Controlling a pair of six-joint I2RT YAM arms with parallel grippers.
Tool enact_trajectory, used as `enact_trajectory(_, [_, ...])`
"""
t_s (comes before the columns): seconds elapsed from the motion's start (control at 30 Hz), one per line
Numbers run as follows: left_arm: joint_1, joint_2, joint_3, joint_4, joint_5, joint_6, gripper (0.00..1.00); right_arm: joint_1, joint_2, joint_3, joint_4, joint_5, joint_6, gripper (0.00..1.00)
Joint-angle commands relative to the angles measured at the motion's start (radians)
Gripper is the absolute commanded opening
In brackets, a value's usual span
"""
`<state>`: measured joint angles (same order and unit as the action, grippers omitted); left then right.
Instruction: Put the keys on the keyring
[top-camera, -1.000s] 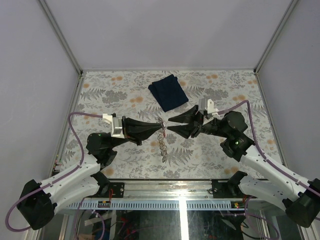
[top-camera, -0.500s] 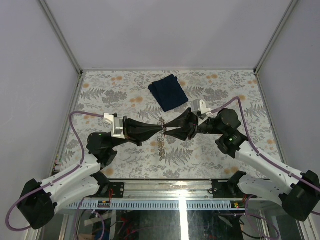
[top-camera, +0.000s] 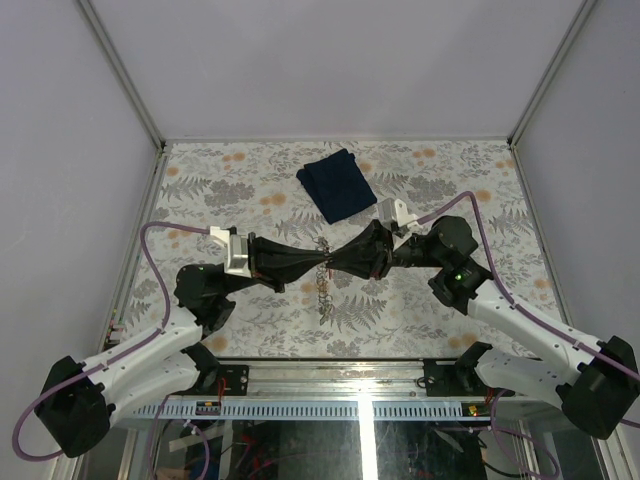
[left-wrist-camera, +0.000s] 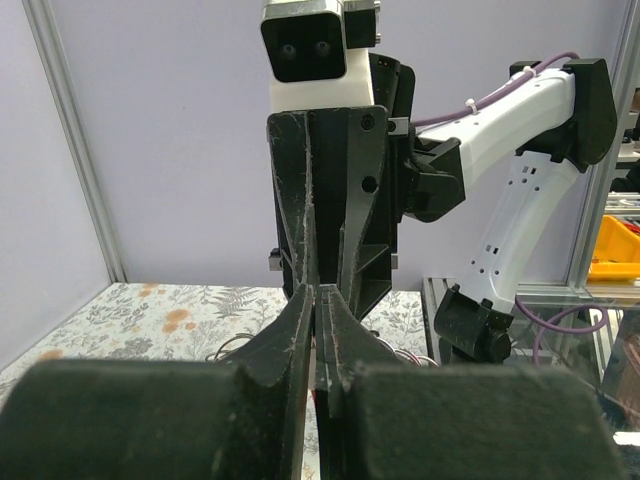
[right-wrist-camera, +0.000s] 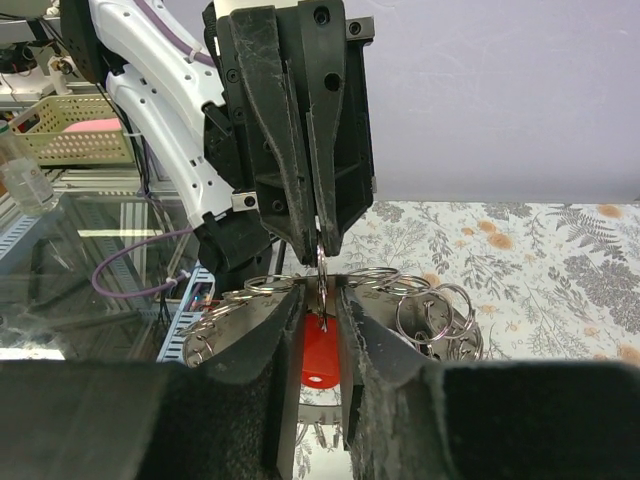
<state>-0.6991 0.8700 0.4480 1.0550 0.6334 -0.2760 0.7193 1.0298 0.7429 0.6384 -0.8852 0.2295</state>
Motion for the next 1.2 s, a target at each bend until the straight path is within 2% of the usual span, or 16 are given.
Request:
enact_trajectory(0.0, [0.004,0.0,0.053,0.095,0.011,-0.006,0.0,-0.001,0.014,0.041,0.061,-0.024,0.018,0.23])
enact_trajectory(0.23, [0.004,0.007,0.057,0.096,0.022,-0.011,0.0,-0.001,0.019,0.043,0.082,-0.033,0.032,0.21])
enact_trajectory(0.3, [0.003,0.009,0.059,0.096,0.024,-0.01,0.0,-0.001,0.019,0.044,0.082,-0.038,0.031,0.16])
enact_trajectory(0.4, [0.004,0.011,0.058,0.096,0.023,-0.011,0.0,-0.001,0.017,0.047,0.076,-0.044,0.028,0.02])
enact_trajectory(0.53, [0.004,0.015,0.064,0.082,0.025,-0.012,0.0,-0.001,0.005,0.068,0.002,-0.047,-0.016,0.0])
enact_trajectory(0.63, [0.004,0.006,0.075,0.034,0.028,0.01,0.05,-0.002,-0.026,0.119,-0.189,-0.029,-0.134,0.0])
enact_trajectory(0.77, [0.005,-0.021,0.094,-0.066,0.033,0.063,0.2,-0.001,-0.06,0.214,-0.544,0.014,-0.33,0.0])
enact_trajectory(0.87, [0.003,-0.047,0.113,-0.166,0.035,0.121,0.26,-0.002,-0.057,0.296,-0.765,0.046,-0.469,0.0])
enact_trajectory(1.03, [0.004,-0.067,0.182,-0.377,0.075,0.219,0.29,-0.002,-0.01,0.445,-1.081,0.124,-0.595,0.0])
enact_trajectory(1.17, [0.004,-0.048,0.292,-0.687,0.123,0.359,0.29,-0.001,0.056,0.603,-1.291,0.207,-0.619,0.0])
